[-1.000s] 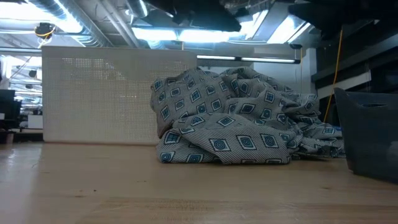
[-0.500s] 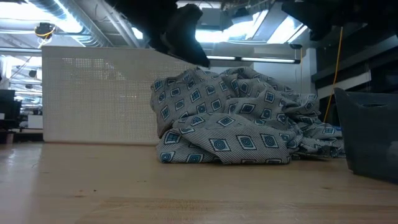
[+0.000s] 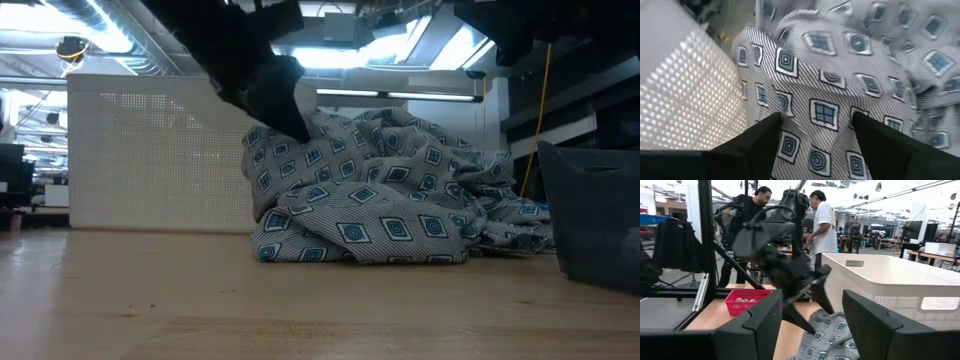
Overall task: Pick & Place Medicine items
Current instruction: Put the gray patient gown into the white bin
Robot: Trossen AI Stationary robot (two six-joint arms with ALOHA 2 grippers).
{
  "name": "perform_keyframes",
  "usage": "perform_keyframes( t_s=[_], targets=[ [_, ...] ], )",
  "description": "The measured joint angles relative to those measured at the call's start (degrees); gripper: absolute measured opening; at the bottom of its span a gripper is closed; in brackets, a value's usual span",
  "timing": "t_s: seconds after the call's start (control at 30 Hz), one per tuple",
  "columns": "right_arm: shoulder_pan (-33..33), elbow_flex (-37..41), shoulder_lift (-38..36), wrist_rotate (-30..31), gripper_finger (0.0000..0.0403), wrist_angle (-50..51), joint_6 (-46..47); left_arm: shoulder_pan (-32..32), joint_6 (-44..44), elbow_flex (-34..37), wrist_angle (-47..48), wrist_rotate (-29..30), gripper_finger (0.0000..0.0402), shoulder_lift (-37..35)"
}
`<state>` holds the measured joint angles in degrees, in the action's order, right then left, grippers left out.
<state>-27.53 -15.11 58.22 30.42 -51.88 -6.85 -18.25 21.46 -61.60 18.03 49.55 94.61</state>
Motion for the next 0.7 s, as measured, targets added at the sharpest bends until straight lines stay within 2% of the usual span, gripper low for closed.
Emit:
perform_keyframes(
  t_s=[0.3,0.47,0.7],
  targets=[
    [0.2,0.0,0.0,-1.3,0.0210,2.1,1.5,0.8,1.5,0.4,-1.2,-5.7,0.0268,1.3],
    [1.2,0.0,0.0,-4.5,0.0210,2.3,3.3,2.9,0.8,0.4,-3.8,-7.6,0.0272,4.3],
    [1.4,0.0,0.0,-4.6,0.0210,3.3,3.5,6.5,0.4,0.4,-8.8,-12.5,0.0272,10.2]
  ],
)
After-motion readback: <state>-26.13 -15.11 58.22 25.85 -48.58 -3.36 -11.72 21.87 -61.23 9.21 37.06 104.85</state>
